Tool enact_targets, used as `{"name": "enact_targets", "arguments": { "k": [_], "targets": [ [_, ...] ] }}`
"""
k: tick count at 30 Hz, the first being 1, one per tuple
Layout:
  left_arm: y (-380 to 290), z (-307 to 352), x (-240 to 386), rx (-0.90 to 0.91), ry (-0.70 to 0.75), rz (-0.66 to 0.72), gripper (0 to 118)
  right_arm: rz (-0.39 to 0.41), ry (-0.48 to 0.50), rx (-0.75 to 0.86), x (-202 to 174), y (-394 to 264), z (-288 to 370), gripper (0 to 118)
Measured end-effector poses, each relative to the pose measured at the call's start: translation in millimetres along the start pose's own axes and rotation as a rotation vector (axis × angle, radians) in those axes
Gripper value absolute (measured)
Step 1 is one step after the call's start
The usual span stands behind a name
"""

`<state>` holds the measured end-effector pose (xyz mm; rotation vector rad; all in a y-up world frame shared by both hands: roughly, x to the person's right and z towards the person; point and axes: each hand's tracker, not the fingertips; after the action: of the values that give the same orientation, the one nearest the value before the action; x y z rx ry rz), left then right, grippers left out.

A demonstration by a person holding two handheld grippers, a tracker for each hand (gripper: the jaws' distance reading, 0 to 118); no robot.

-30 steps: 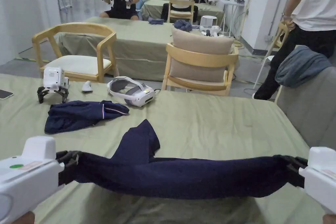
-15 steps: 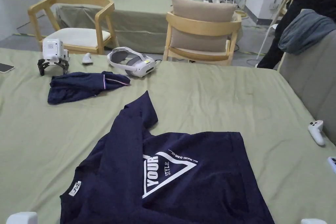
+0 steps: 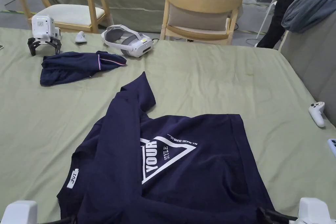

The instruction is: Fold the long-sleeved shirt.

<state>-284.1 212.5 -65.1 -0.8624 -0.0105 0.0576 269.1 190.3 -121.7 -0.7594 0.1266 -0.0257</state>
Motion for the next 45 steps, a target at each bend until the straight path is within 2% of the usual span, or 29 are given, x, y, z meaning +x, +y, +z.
{"name": "enact_targets", "arguments": {
  "k": [1,4,6,7,8,9,10,12,13,14,17,19,20,21,23,24,25,26,31,32,34,37,38,39,40,42,43,45],
  "targets": [
    [11.3,1.6,2.0,0.014,0.01,-0.004,107,-0.015,0.001,0.056,-4.0,5.0,1.4,116],
    [36.3,-0.8,17.5,0.126,0.035,0.044,110,0.022,-0.035,0.153,-21.3,29.5,-8.0,117],
    [55.0,-10.3,27.0,0.151,0.024,0.063,101,0.047,-0.019,0.197,-37.5,49.4,-10.6,115],
    [66.1,-18.0,31.6,0.177,0.011,0.087,78,0.05,0.0,0.222,-44.2,57.1,-15.5,102],
    [75.0,-26.5,35.2,0.191,0.012,0.094,43,0.051,0.011,0.242,-49.2,61.4,-21.6,75],
    [83.7,-37.8,39.9,0.196,-0.002,0.097,7,0.052,0.011,0.242,-54.7,65.7,-29.8,30],
    [94.8,-54.7,45.7,0.195,-0.002,0.11,4,0.056,0.008,0.241,-62.9,71.6,-36.9,0],
    [115.4,-78.9,48.7,0.199,0.003,0.111,3,0.077,-0.037,0.256,-76.5,74.9,-55.3,0],
    [129.1,-95.5,50.6,0.183,-0.07,0.117,3,0.082,0.017,0.23,-79.4,78.9,-65.7,0],
    [143.2,-110.2,52.5,0.176,-0.067,0.131,3,0.073,0.034,0.218,-82.5,83.1,-72.2,0],
    [207.7,-170.0,59.2,0.168,-0.056,0.072,4,0.1,0.015,0.219,-93.8,92.1,-97.5,0],
    [259.5,-215.6,61.7,0.123,-0.082,0.021,4,0.08,0.044,0.217,-89.9,100.7,-113.7,0],
    [280.3,-234.0,61.3,0.134,-0.09,0.04,5,0.074,0.045,0.21,-90.8,104.1,-121.3,0],
    [305.0,-258.1,63.0,0.133,-0.091,0.03,15,0.067,0.046,0.206,-92.0,107.6,-131.0,0],
    [348.6,-300.6,65.0,0.115,-0.084,-0.001,78,0.06,0.053,0.205,-90.9,114.2,-142.6,0],
    [371.2,-326.9,67.6,0.075,-0.065,-0.042,104,0.054,0.058,0.199,-91.1,117.0,-151.4,0],
    [388.0,-346.8,67.1,0.062,-0.064,-0.044,108,0.051,0.069,0.194,-91.2,118.5,-159.1,0],
    [403.6,-365.7,66.8,0.089,-0.067,-0.032,104,0.05,0.07,0.192,-91.2,120.5,-164.7,0],
    [446.7,-437.9,81.4,-0.051,-0.035,-0.024,105,0.049,0.093,0.164,-92.8,122.2,-197.9,0],
    [450.1,-447.2,83.0,-0.057,-0.013,0.008,103,0.047,0.093,0.161,-92.7,121.8,-202.3,0],
    [453.9,-465.9,87.0,-0.076,-0.082,0.031,93,0.008,0.112,0.148,-92.8,119.9,-209.7,0],
    [454.2,-489.8,99.4,-0.097,-0.054,0.021,97,-0.018,0.117,0.134,-92.6,116.7,-218.7,0],
    [453.8,-497.9,101.4,-0.132,-0.024,-0.002,90,-0.013,0.113,0.133,-96.0,115.5,-220.1,0],
    [454.6,-501.5,102.8,-0.159,-0.009,-0.016,71,-0.009,0.111,0.132,-96.4,114.7,-220.9,0],
    [451.8,-504.2,103.2,-0.181,0.0,-0.025,9,-0.005,0.114,0.133,-95.3,114.2,-220.3,0],
    [446.7,-499.7,102.6,-0.184,0.041,0.041,9,-0.018,0.118,0.133,-95.2,114.3,-217.4,0],
    [449.1,-489.4,99.1,-0.108,0.008,0.057,9,-0.02,0.118,0.135,-93.8,114.6,-214.6,0],
    [446.1,-468.7,103.2,-0.055,-0.029,-0.015,9,-0.02,0.106,0.139,-90.4,117.2,-209.3,0]
  ]
}}
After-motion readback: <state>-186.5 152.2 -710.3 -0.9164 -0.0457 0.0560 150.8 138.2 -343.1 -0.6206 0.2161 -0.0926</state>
